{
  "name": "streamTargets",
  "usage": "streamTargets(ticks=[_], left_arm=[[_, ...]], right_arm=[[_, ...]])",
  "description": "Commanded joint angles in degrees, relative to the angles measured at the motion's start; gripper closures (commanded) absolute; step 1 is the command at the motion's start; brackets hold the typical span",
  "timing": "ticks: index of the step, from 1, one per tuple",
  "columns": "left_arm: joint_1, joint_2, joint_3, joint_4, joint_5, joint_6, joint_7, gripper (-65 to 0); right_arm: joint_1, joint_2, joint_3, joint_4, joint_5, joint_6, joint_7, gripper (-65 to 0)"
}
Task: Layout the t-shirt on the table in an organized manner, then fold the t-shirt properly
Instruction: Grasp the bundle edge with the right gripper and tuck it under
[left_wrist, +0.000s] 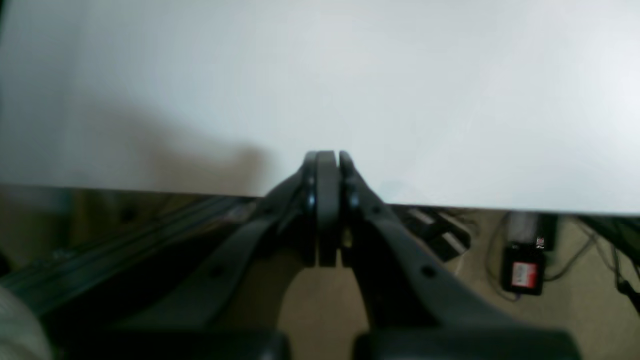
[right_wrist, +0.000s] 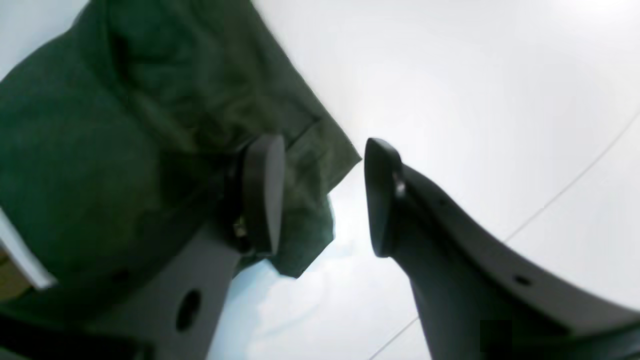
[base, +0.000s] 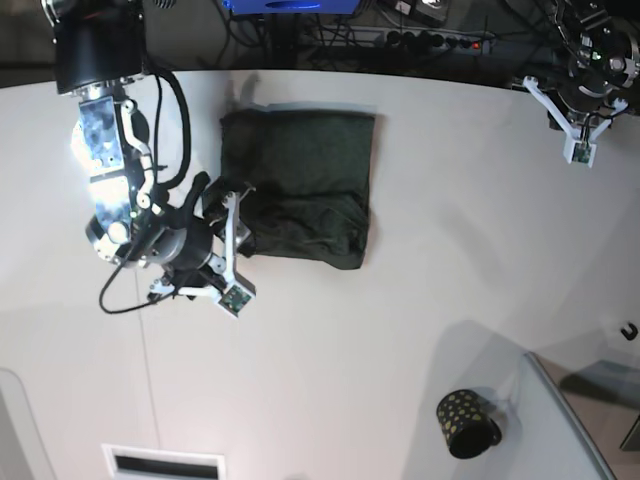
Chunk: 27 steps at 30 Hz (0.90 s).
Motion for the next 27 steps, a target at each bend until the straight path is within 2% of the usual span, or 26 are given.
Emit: streamTargets(ticks=[1, 5, 8, 12, 21, 27], left_arm=[[0.98, 0.33, -0.24, 0.98, -0.14, 0.15, -1.45, 0.0], [1.78, 1.38, -0.24, 0.89, -0.14, 0.15, -1.72, 0.0], [1.78, 2.08, -0.24, 0.89, -0.14, 0.15, -1.72, 0.0], [1.69, 2.52, 0.02, 0.81, -0.14, 0.15, -1.72, 0.0], [1.69, 2.52, -0.15, 0.63, -0.14, 0.15, -1.72, 0.0], [1.16, 2.26, -0.06, -3.68, -0.14, 0.15, -1.72, 0.0]], right_arm=[[1.81, -0.17, 0.07, -0.19, 0.64, 0.05, 1.26, -24.3], [4.80, -1.23, -0.11, -6.43, 0.64, 0.14, 1.61, -24.3], [7.00, -2.37, -0.11, -13.82, 0.64, 1.59, 5.12, -24.3], [9.55, -3.51, 0.33, -21.55, 0.64, 1.59, 7.32, -24.3], [10.96, -3.60, 0.33, -25.60, 0.64, 1.59, 9.69, -24.3], [11.84, -3.51, 0.33, -26.13, 0.64, 1.59, 9.78, -24.2]])
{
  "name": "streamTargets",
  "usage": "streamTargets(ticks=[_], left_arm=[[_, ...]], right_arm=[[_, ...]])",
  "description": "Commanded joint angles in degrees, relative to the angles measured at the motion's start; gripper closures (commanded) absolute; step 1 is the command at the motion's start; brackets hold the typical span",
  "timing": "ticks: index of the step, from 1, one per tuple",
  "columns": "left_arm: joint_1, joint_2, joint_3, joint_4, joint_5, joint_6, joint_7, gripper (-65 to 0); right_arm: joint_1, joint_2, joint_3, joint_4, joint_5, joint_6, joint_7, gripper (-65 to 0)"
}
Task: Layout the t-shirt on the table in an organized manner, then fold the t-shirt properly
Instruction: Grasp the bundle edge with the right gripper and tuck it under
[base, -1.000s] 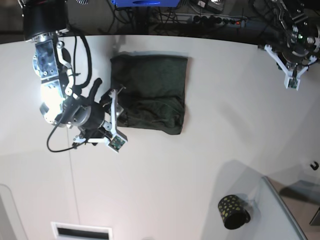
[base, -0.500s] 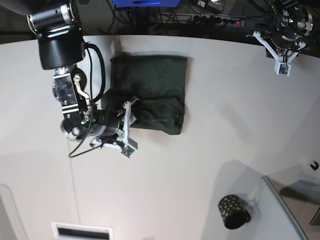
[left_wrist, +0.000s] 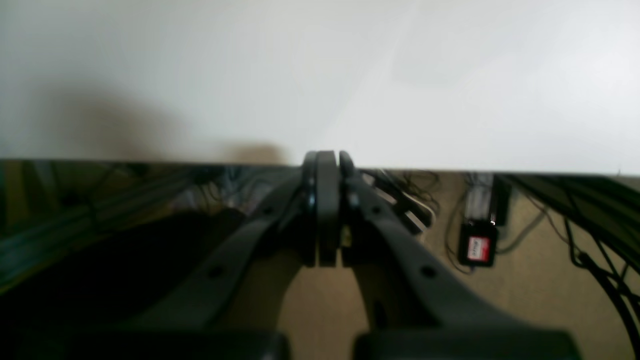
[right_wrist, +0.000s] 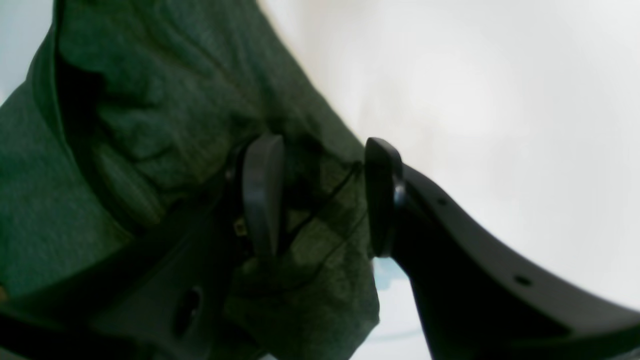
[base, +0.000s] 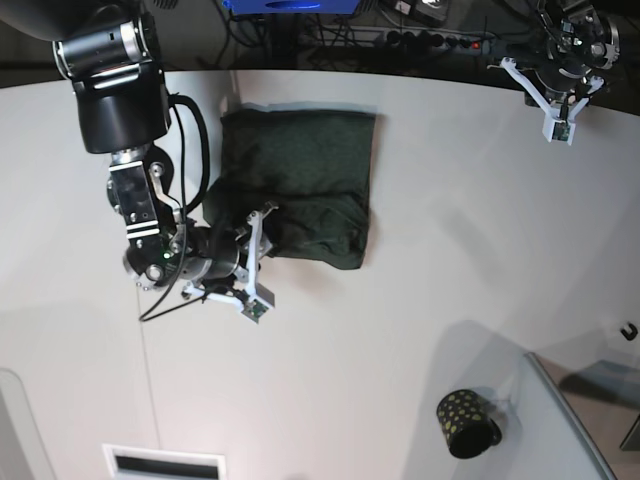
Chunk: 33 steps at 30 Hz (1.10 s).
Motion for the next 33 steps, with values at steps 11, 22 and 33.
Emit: streamTargets(ticks=[11, 22, 33], left_arm=[[0.15, -0.65, -0.20, 0.54, 0.01, 0.26, -0.82, 0.0], [0.07, -0.65, -0.11, 0.54, 0.01, 0.26, -0.82, 0.0], [-0.99, -0.65, -0.11, -0.34, 0.19, 0.26, -0.82, 0.0]], right_arm=[[3.52, 0.05, 0.07, -4.96, 0.59, 0.30, 1.74, -4.4], [2.73, 0.05, 5.26, 0.05, 0.59, 0.30, 1.39, -0.8], [2.73, -0.04, 5.43, -0.03, 0.51, -0.71, 1.65, -1.5]])
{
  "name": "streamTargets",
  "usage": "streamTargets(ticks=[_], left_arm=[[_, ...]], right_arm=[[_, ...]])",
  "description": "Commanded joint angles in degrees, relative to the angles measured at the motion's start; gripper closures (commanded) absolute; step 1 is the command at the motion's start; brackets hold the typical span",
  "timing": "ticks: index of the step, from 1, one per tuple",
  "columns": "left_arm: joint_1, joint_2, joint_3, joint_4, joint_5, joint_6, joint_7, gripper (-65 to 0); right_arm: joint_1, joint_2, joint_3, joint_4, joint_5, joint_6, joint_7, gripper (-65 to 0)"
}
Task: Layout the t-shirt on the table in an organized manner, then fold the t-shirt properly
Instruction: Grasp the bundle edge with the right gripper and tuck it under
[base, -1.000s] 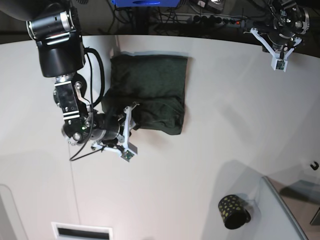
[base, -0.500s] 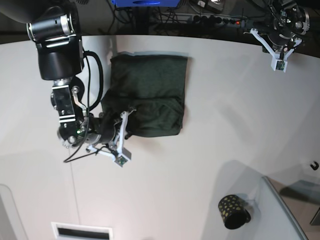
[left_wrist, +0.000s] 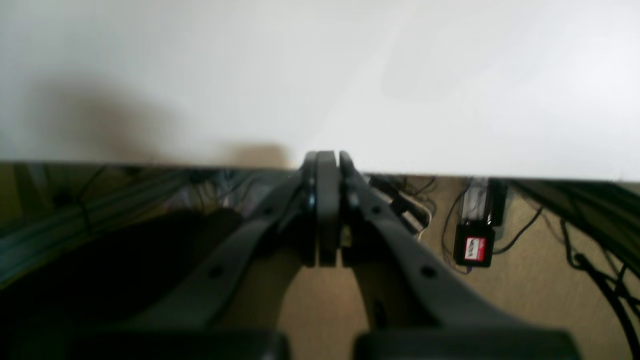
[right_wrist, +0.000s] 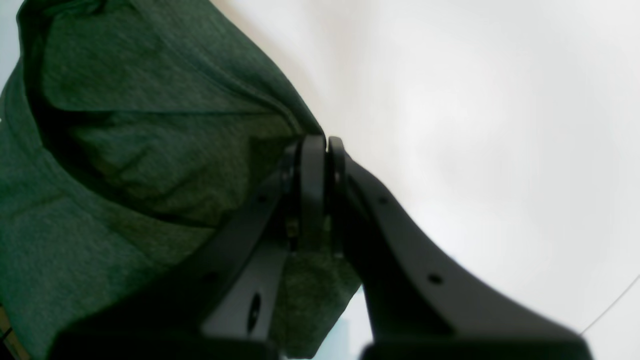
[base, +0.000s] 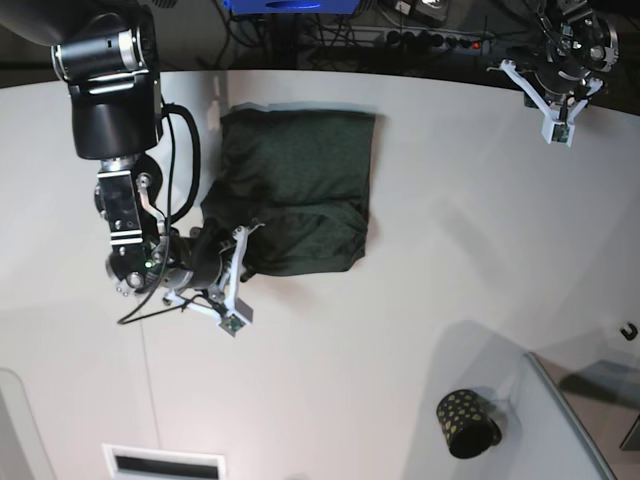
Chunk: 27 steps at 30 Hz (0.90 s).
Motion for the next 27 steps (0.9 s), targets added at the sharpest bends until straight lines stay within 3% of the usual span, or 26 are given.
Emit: streamTargets(ticks=[1, 21, 24, 27], left_arm=[[0.00, -0.47, -0.19, 0.82, -0.33, 0.23, -0.67, 0.0], [0.43, -0.47, -0.19, 0.82, -0.33, 0.23, -0.67, 0.0], [0.43, -0.47, -0.19, 0.82, -0.33, 0.23, -0.67, 0.0], [0.43, -0.47, -0.19, 0.82, -0.33, 0.23, -0.67, 0.0]], right_arm=[[1.61, -0.17, 0.19, 0.91, 0.73, -2.41, 1.31, -1.5], [1.97, -1.22, 0.19, 0.82, 0.81, -4.17, 5.26, -1.7], [2.32, -1.84, 0.19, 0.03, 0.81, -7.24, 5.35, -7.5], [2.32, -2.10, -0.08, 0.64, 0.81, -10.58, 5.35, -21.2]])
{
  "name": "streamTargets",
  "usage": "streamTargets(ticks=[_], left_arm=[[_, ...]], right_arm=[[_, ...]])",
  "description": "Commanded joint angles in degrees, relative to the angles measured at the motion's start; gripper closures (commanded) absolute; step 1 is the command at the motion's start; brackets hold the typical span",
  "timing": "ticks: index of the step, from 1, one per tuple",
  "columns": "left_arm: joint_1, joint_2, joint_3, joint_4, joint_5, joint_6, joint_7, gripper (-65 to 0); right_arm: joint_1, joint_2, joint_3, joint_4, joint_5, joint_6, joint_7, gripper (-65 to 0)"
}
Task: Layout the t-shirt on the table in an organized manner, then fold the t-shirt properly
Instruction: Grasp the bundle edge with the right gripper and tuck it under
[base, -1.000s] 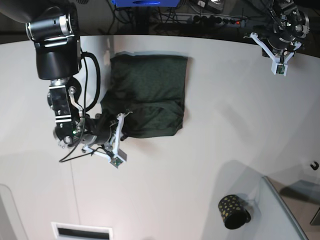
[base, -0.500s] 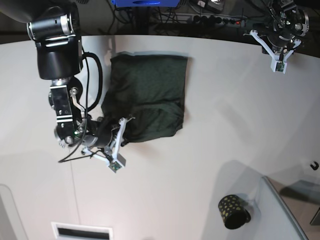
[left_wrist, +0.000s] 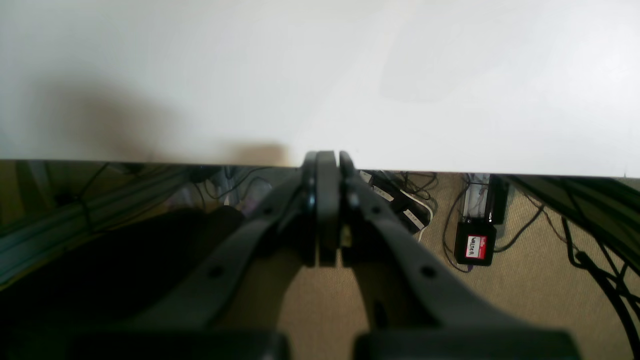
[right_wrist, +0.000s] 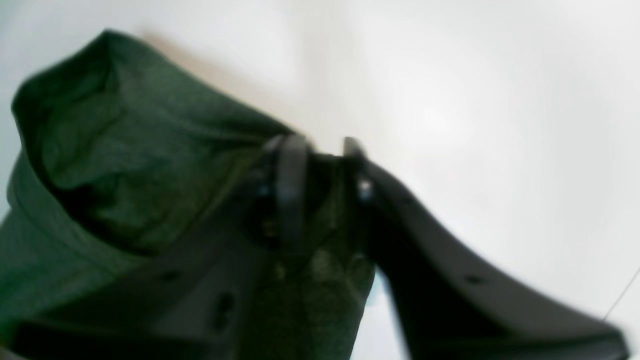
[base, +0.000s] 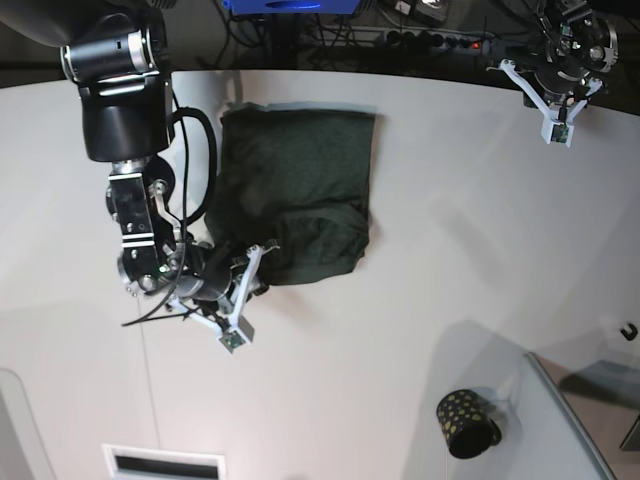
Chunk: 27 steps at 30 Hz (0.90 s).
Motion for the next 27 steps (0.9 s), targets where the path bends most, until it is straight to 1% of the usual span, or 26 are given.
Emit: streamTargets(ticks=[1, 2, 7, 12, 15, 19, 21, 23, 24, 25, 26, 27], left_arm=[[0.39, -0.45, -0.30, 0.82, -0.20, 0.23, -0.78, 0.0], [0.48, -0.45, -0.30, 0.82, -0.20, 0.23, -0.78, 0.0], [0.48, -0.45, -0.39, 0.82, -0.11, 0.23, -0.78, 0.0], [0.39, -0.45, -0.22, 1.26, -0.20, 0.23, -0.78, 0.0], [-0.22, -0.45, -0.13, 2.22, -0.29, 0.23, -0.78, 0.0], [-5.41, -0.54, -0.04, 3.90, 0.32, 0.23, -0.60, 0.0], [-8.84, -1.07, 2.25, 4.16, 0.50, 0.23, -0.34, 0.0], [-10.95, -3.88, 7.70, 4.16, 1.91, 0.23, 1.07, 0.0], [-12.00, -5.11, 11.74, 4.16, 3.31, 0.23, 2.91, 0.0], [-12.53, -6.17, 14.82, 4.25, 4.63, 0.23, 3.97, 0.0], [-12.80, -6.96, 17.54, 4.16, 5.95, 0.23, 4.32, 0.0], [-12.71, -7.31, 19.39, 3.98, 6.83, 0.23, 4.06, 0.0]], right_arm=[[1.68, -0.03, 0.05, 1.36, 0.62, -0.44, 1.28, -24.5], [1.68, -0.03, 0.14, 1.45, 0.62, -0.44, 1.28, -26.3], [1.60, -0.20, -0.47, 6.55, 0.62, -0.36, 1.02, -26.4], [1.60, -0.29, -5.75, 8.48, 0.62, -0.80, 1.02, -26.4], [1.42, -0.99, -5.75, 8.48, 0.62, -0.80, 1.02, -26.4], [-0.34, -0.90, -2.85, 9.98, 0.62, -0.71, 0.93, -26.4], [-2.01, -0.82, -1.09, 12.18, 0.62, -0.44, 0.84, -26.4], [-3.77, -0.03, -0.39, 15.17, 0.62, -0.18, 0.49, -26.4], [-4.82, 1.21, -1.18, 16.92, 0.62, 0.52, -0.65, -26.7], [-5.35, 1.91, -2.85, 18.24, 0.62, 2.02, -1.97, -26.9], [-5.70, 2.52, -4.87, 19.39, 0.62, 3.34, -3.11, -27.0], [-5.79, 2.88, -6.36, 19.91, 0.62, 3.78, -3.81, -27.0]])
